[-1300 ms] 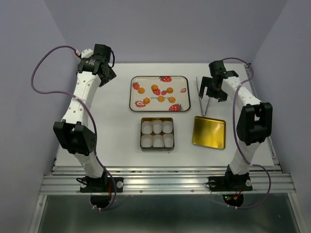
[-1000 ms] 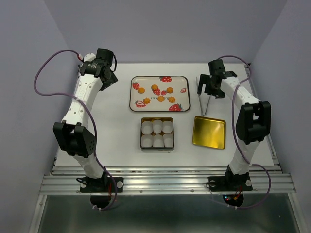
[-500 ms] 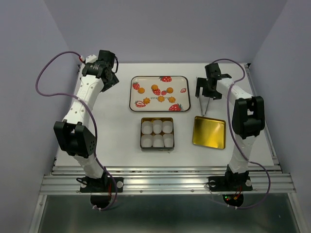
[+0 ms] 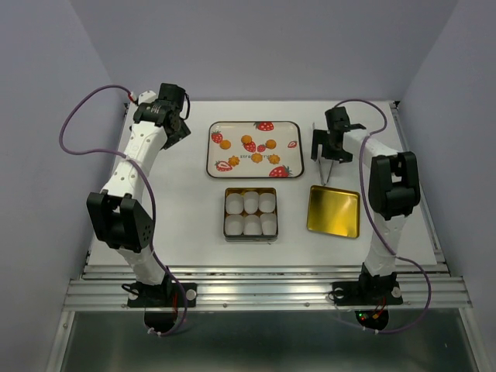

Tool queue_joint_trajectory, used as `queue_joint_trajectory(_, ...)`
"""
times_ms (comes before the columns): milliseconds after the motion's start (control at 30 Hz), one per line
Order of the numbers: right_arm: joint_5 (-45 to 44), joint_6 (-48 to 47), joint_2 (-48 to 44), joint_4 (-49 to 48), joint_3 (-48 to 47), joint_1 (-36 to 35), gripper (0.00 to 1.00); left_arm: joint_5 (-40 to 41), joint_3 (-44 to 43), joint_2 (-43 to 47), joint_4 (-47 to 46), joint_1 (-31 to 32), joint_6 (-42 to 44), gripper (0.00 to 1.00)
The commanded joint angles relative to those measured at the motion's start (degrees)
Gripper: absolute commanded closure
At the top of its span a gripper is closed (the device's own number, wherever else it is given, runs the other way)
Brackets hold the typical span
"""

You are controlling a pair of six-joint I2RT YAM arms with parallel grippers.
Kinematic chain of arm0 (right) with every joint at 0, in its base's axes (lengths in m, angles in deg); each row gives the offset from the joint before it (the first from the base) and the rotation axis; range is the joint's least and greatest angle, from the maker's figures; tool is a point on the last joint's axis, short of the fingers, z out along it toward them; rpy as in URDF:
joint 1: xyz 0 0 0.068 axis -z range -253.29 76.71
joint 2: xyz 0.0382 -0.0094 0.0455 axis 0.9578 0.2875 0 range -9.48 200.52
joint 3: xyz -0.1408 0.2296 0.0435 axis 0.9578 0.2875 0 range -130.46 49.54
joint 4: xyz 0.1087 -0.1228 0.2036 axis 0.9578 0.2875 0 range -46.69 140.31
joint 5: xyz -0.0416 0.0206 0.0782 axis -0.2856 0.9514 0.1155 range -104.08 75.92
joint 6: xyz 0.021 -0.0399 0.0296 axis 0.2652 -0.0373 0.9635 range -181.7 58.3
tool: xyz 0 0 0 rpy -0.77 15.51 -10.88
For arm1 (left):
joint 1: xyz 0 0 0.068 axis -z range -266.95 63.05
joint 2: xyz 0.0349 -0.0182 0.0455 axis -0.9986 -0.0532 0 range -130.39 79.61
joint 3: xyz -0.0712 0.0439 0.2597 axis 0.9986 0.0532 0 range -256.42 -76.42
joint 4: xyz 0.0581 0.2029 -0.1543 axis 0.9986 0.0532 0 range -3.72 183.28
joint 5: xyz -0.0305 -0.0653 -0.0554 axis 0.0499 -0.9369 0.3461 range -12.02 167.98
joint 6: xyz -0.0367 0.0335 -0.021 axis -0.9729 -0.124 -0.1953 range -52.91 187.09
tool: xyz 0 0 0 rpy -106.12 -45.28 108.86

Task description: Pack the cookies

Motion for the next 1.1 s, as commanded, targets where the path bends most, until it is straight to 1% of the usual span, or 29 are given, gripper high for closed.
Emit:
queue_joint_trajectory(0, -1.3, -1.9, 1.5, -3.6, -0.9, -0.5, 0.00, 2.5, 0.6, 2.9, -0.4, 0.2, -0.6, 0.01)
queue_joint_trajectory(333, -1.8, -1.7, 2.3, -5.0, 0.0, -0.5, 0.00, 3.5, 3.4, 4.4, -1.0, 0.2, -1.0, 0.01)
queue_joint_trajectory(400, -1.9, -1.7, 2.2, -5.7, 0.8, -0.5, 0.02, 3.5, 3.5, 4.4, -1.1, 0.3, -1.1, 0.01)
queue_joint_trajectory(433, -2.0, -1.7, 2.1, -5.8, 1.1, -0.5, 0.03, 3.6, 3.7, 4.5, -1.1, 0.3, -1.1, 0.01)
queue_joint_trajectory(467, -2.3, -1.6, 2.1, -6.3, 1.4, -0.5, 0.08, 3.8, 3.9, 4.6, -1.2, 0.3, -1.1, 0.01)
queue_joint_trajectory(533, -2.2, -1.6, 2.3, -6.5, 2.1, -0.5, 0.15, 4.1, 4.0, 4.6, -1.4, 0.3, -0.9, 0.01)
queue_joint_trajectory(733, -1.8, -1.7, 2.6, -6.9, 2.8, -0.5, 0.17, 4.9, 4.2, 5.0, -2.0, 0.3, 0.2, 0.01)
queue_joint_trajectory(833, -2.0, -1.9, 2.6, -7.0, 3.0, -0.5, 0.23, 5.2, 4.6, 4.9, -2.0, 0.3, 0.2, 0.01)
queue_joint_trajectory(867, -2.1, -2.2, 2.4, -7.0, 3.4, -0.5, 0.27, 5.4, 4.8, 5.0, -2.0, 0.3, 0.2, 0.01)
queue_joint_trajectory(1067, -3.5, -1.2, 0.8, -7.0, 6.6, -0.5, 0.27, 5.6, 5.0, 5.1, -2.0, 0.3, 0.2, 0.01)
